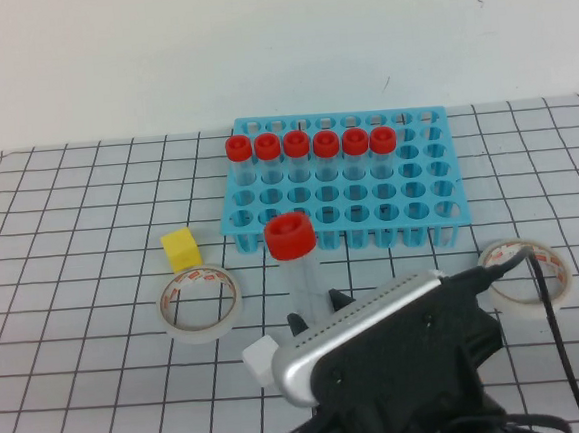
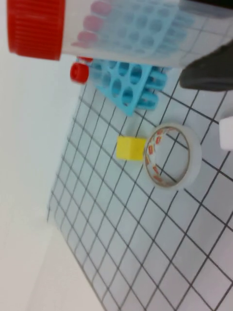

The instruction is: Place the test tubes

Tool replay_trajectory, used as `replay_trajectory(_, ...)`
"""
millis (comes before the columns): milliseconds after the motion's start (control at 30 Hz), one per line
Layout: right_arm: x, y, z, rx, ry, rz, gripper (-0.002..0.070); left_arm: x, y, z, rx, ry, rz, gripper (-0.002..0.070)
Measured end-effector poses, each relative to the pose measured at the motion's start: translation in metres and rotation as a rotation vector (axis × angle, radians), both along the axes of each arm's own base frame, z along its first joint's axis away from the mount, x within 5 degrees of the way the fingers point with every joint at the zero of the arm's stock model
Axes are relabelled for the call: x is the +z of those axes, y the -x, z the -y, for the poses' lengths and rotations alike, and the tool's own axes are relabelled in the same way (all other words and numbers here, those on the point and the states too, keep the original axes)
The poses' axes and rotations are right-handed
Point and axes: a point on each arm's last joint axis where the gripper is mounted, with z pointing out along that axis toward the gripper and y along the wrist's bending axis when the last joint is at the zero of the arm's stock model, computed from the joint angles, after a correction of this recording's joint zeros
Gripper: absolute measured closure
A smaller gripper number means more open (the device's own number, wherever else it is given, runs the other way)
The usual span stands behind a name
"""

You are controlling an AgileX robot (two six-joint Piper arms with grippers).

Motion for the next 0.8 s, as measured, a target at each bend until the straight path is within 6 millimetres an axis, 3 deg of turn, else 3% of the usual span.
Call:
replay_trajectory(100, -0.006, 0.0, -0.003, -0.001, -0.017, -0.026, 0.0444, 0.003, 0.0, 0.003, -0.03, 0.051, 0.021, 0.0676)
replay_trajectory(367, -0.014, 0.008, -0.042, 0.158, -0.058, -0.155, 0.0444, 0.013, 0.006, 0.019, -0.205, 0.186, 0.084, 0.0676)
replay_trajectory(533, -0.015, 0.008, -0.053, 0.178, -0.06, -0.167, 0.0444, 0.019, 0.01, 0.025, -0.285, 0.252, 0.115, 0.0656)
replay_trajectory(633, -0.013, 0.01, -0.056, 0.215, -0.038, -0.158, 0.0444, 0.02, 0.011, 0.027, -0.315, 0.276, 0.114, 0.0552)
replay_trajectory(800, -0.014, 0.013, -0.06, 0.29, 0.028, -0.137, 0.0444, 0.02, 0.012, 0.029, -0.334, 0.319, 0.099, 0.0253)
